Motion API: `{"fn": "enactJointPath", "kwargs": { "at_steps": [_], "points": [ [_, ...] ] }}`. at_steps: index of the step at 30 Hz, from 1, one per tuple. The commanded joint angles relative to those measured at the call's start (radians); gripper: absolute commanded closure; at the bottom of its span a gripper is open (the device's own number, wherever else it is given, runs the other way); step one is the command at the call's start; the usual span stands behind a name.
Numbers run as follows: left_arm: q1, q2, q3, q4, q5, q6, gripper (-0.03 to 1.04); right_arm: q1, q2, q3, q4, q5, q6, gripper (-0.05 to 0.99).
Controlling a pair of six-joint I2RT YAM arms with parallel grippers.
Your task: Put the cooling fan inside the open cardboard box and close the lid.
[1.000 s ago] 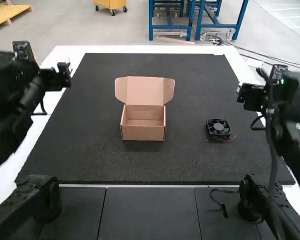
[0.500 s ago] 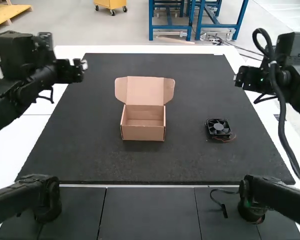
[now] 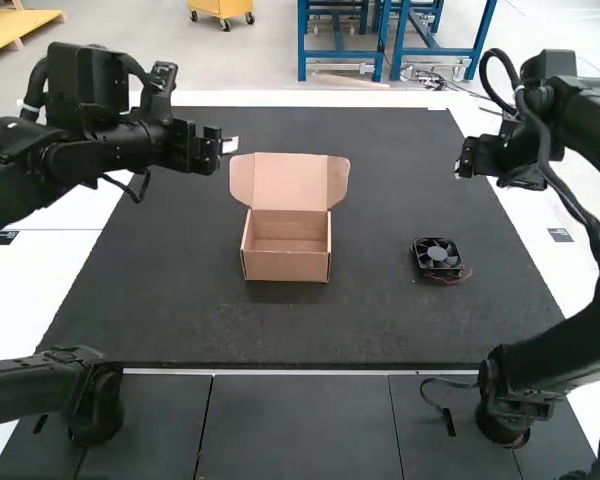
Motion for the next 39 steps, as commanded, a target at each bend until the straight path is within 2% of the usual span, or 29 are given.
{"fn": "enactJointPath", "kwargs": {
  "at_steps": [1, 9, 15, 27, 34, 39],
  "points": [
    [-0.026, 0.005, 0.050, -0.030, 0.012, 0.008, 0.04, -0.002, 0.059, 0.046, -0.036, -0.006, -0.019, 0.03],
    [-0.040, -0.002, 0.071, -0.190, 0.009, 0.016, 0.04, -0.037, 0.181, 0.097, -0.076, -0.007, -0.040, 0.03],
    [-0.037, -0.038, 0.059, -0.242, -0.006, 0.045, 0.04, -0.074, 0.232, 0.101, -0.082, -0.004, -0.108, 0.03],
    [-0.032, -0.065, 0.024, -0.207, -0.055, 0.072, 0.04, -0.122, 0.301, 0.074, -0.122, 0.008, -0.344, 0.03],
    [-0.032, -0.065, 0.021, -0.193, -0.077, 0.108, 0.04, -0.132, 0.347, 0.023, -0.057, 0.010, -0.376, 0.04],
    [-0.032, -0.067, 0.024, -0.193, -0.088, 0.111, 0.04, -0.125, 0.387, 0.017, -0.014, 0.002, -0.384, 0.05]
  ]
}}
